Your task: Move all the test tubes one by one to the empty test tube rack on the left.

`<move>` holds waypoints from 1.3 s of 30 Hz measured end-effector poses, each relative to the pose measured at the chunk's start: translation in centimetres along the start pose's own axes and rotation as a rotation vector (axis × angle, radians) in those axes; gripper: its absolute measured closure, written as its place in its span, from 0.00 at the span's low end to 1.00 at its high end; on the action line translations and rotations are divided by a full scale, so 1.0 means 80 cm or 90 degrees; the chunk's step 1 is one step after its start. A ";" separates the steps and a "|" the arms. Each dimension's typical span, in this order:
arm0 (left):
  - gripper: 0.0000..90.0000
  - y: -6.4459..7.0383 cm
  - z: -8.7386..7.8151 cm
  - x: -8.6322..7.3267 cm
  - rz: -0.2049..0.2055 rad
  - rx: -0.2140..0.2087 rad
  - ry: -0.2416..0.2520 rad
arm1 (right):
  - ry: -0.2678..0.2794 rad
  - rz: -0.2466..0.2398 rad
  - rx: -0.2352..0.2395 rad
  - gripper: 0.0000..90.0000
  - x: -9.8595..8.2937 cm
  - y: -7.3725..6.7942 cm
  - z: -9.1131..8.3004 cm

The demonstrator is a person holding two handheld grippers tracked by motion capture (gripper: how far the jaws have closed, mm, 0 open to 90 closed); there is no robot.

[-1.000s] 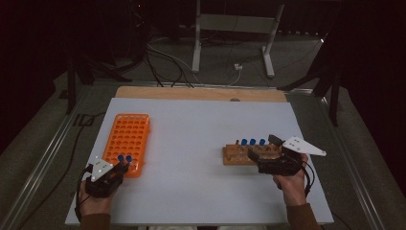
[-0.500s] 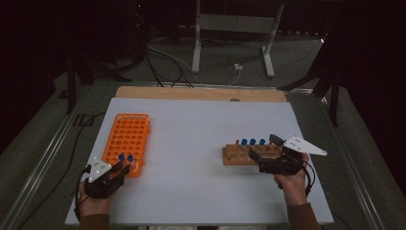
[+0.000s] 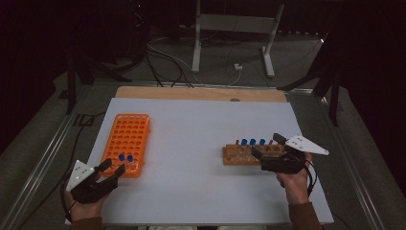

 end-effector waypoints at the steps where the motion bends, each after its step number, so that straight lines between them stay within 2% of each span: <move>1: 0.44 0.002 -0.001 0.004 -0.001 -0.001 0.008 | -0.001 -0.002 -0.003 0.00 0.000 0.001 0.000; 5: 0.29 0.011 -0.002 0.015 -0.002 -0.004 0.027 | -0.004 -0.002 -0.019 0.00 -0.002 0.008 0.001; 13: 0.14 0.026 0.005 0.030 0.008 -0.002 0.043 | 0.000 0.006 -0.066 0.01 0.002 0.034 -0.005; 17: 0.06 0.029 0.008 0.033 0.008 0.003 0.040 | -0.003 0.017 -0.076 0.07 0.000 0.045 -0.005; 22: 0.01 0.030 0.008 0.034 0.017 0.009 0.037 | -0.015 0.018 -0.084 0.21 -0.009 0.051 0.001; 30: 0.01 0.031 0.008 0.032 0.026 0.014 0.035 | -0.059 -0.001 -0.088 0.55 -0.035 0.052 0.022; 34: 0.01 0.032 0.010 0.031 0.027 0.012 0.032 | -0.070 0.000 -0.085 0.67 -0.042 0.052 0.029; 39: 0.01 0.032 0.010 0.030 0.026 0.013 0.031 | -0.079 -0.008 -0.084 0.77 -0.047 0.051 0.033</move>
Point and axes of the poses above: each handheld gripper's, and its own axes: z roughly forward along the jaws, x roughly out of its top, y roughly to its right, the point moved 10 cm from there along z, roughly forward along the jaws, and after that the axes turned 7 degrees about z, right-handed, at the moved point
